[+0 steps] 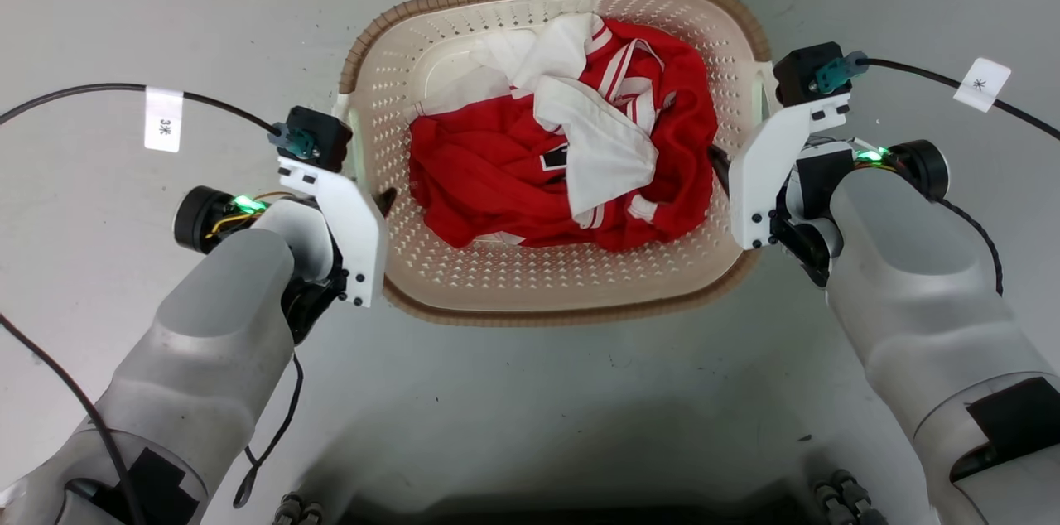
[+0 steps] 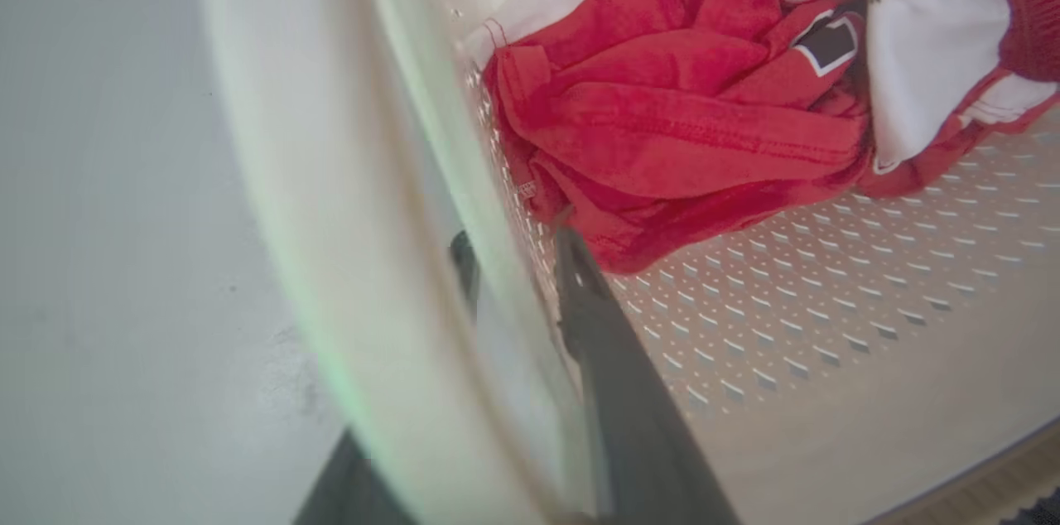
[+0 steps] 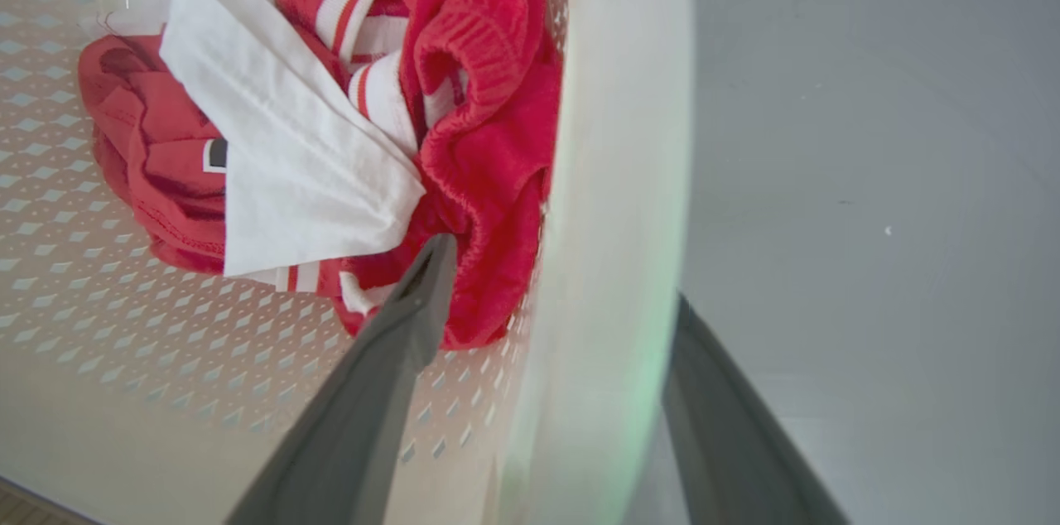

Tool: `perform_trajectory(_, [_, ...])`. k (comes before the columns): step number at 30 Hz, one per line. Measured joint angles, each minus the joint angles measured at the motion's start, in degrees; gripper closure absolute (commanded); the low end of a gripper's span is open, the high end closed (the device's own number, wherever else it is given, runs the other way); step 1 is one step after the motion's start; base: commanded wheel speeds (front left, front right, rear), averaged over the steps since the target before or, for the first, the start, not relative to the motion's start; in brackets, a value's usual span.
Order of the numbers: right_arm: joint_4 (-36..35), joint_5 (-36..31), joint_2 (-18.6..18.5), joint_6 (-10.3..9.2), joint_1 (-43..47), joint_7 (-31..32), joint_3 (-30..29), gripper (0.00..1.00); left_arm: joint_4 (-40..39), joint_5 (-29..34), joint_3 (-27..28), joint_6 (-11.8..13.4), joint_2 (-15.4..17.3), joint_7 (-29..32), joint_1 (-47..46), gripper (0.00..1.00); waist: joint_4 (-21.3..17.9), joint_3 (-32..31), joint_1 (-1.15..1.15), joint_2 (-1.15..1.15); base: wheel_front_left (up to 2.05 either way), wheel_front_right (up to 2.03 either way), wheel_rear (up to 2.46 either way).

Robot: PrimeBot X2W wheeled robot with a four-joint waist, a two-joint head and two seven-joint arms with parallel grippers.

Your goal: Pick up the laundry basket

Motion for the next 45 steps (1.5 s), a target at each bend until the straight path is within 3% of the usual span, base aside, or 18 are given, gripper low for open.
perform_trajectory(12, [1.05, 0.9, 0.32, -0.02, -0.68, 1.01, 1.66, 1.0, -1.53, -6.64, -6.24, 0.02, 1.1, 0.23, -0.72, 1.0, 0.29, -0.75, 0.0, 0.0, 0.0, 0.0, 0.0])
perform_trajectory(19, [1.79, 1.03, 0.3, -0.02, 0.21, 5.98, 2.27, 1.0, -3.81, -11.58, -10.7, 0.03, 2.13, 4.52, -0.49, 1.0, 0.31, -4.89, 0.0, 0.0, 0.0, 0.0, 0.0])
perform_trajectory(33, [2.19, 2.3, 0.33, -0.03, 5.06, 22.13, 2.88, 1.0, -10.14, -23.14, -19.33, 0.14, 5.42, 17.33, 2.72, 1.0, 1.18, -21.44, -0.01, 0.0, 0.0, 0.0, 0.0])
perform_trajectory(38, [1.35, 6.38, 0.63, -0.03, 7.38, 29.53, 4.68, 1.0, -11.26, -23.21, -22.07, 0.11, 6.75, 21.81, 3.57, 1.0, 1.61, -28.21, -0.01, 0.0, 0.0, 0.0, 0.0])
perform_trajectory(45, [-1.6, 9.95, 0.26, -0.11, 9.55, 34.55, 8.32, 1.0, -12.39, -26.35, -22.82, 0.14, 7.15, 25.14, 6.08, 1.0, 1.88, -36.39, -0.02, 0.0, 0.0, 0.0, 0.0])
